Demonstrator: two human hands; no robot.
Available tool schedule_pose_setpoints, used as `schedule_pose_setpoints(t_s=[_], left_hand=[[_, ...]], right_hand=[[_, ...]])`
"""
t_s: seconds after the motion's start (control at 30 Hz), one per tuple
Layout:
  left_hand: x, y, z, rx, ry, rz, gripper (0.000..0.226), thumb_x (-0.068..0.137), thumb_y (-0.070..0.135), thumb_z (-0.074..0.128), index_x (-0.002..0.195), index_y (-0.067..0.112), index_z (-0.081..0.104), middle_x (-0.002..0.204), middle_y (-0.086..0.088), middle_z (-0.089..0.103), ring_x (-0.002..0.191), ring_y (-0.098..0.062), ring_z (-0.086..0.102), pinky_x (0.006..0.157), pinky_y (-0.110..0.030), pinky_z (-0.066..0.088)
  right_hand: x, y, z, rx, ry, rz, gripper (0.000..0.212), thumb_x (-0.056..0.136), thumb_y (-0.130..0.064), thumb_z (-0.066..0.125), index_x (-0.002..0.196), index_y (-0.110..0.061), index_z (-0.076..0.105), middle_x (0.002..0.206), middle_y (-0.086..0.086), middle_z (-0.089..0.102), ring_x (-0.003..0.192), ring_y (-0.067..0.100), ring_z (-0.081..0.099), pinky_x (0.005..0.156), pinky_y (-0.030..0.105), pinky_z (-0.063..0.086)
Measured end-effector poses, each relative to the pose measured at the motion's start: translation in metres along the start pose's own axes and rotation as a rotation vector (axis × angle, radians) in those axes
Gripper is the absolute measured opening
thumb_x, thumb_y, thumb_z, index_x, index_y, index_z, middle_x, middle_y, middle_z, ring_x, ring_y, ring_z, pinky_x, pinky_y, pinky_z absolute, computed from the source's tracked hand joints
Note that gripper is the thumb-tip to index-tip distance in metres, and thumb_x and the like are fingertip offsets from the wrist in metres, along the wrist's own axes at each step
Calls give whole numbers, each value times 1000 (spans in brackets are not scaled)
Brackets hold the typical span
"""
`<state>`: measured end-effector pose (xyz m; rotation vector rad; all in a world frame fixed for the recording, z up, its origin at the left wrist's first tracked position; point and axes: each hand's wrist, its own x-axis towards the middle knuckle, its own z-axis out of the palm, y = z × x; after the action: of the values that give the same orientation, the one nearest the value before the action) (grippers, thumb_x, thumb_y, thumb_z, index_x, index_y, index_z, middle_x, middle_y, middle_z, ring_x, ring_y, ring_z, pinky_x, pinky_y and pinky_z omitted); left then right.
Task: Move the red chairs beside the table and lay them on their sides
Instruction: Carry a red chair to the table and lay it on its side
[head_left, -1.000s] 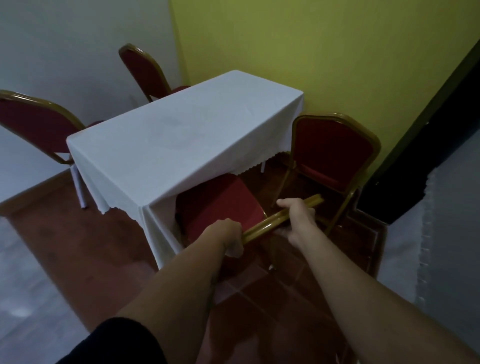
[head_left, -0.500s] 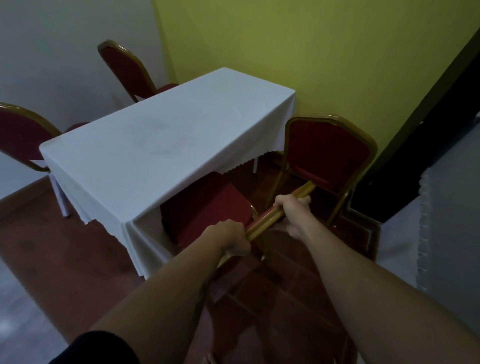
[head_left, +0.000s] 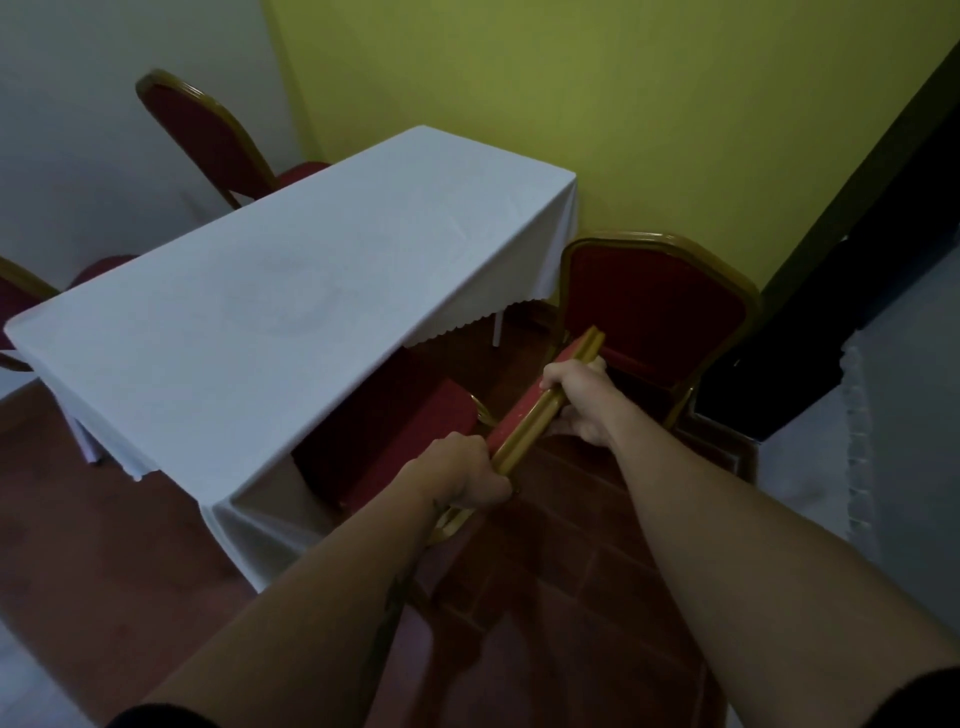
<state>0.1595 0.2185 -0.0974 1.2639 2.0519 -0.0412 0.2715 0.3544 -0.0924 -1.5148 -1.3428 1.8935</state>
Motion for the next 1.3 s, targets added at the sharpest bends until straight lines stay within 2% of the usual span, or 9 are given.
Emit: schedule_pose_setpoints(t_s=[0.2,0.4,0.6,0.7,0.83,0.93,1.03,1.13,1.3], left_hand=[[19,-16,-19,-29,-16,-15,56,85,52,63,127,16,57,101,-4,56,86,-26,64,85,-43,60],[34,-19,-36,-77,-193,-40,67,83,43,74,137,11,49,121,-11,59,98,-33,68,82,-45,62],[49,2,-61,-65,-279,-62,79,81,52,72,145,13,46,139,-12,56,122,-33,57,95,-50,54],[61,28,-94,-59,-98,53,68,85,57,64,135,12,57,129,-9,63,109,-30,65,86,-45,59],[85,76,-133,13,232,224,41,86,48,54,101,15,72,99,-6,71,89,-25,68,82,-43,60],[110,121,-148,21,398,257,36,80,33,51,105,20,74,106,-6,71,95,-29,67,84,-44,59],[141,170,-159,67,425,306,40,80,23,48,109,28,74,112,-2,74,101,-30,68,87,-43,57],[171,212,-169,157,473,317,48,77,25,44,116,32,72,118,-4,73,105,-32,67,89,-44,56],[228,255,-175,275,510,317,45,80,28,59,125,27,64,123,-4,65,113,-31,62,88,-42,53]], right_hand=[[27,-12,23,-21,-2,-3,57,85,-3,57,133,-19,30,92,13,55,87,34,68,78,62,61],[28,-23,27,-68,-30,37,54,89,-3,60,132,-16,30,98,15,57,89,34,70,69,55,63],[24,-35,-16,-310,-126,45,57,93,-31,73,141,-15,45,135,19,58,118,40,62,85,55,59],[30,-54,-51,-478,-53,-53,58,97,-30,68,149,-17,45,137,16,57,121,35,61,91,50,58],[53,-93,-114,-742,144,-231,53,89,-27,69,140,-22,56,126,7,61,106,22,63,89,41,57],[78,-128,-160,-866,219,-317,52,81,-25,65,133,-23,61,126,6,64,110,24,62,91,35,51],[104,-156,-203,-977,238,-366,50,83,-21,63,133,-22,61,132,5,60,120,25,58,86,26,40],[138,-175,-238,-1057,190,-335,54,80,-25,64,134,-24,58,134,7,55,121,28,54,96,35,47],[194,-182,-272,-1115,108,-207,81,77,-33,68,152,-26,38,147,9,46,135,34,46,108,50,43]])
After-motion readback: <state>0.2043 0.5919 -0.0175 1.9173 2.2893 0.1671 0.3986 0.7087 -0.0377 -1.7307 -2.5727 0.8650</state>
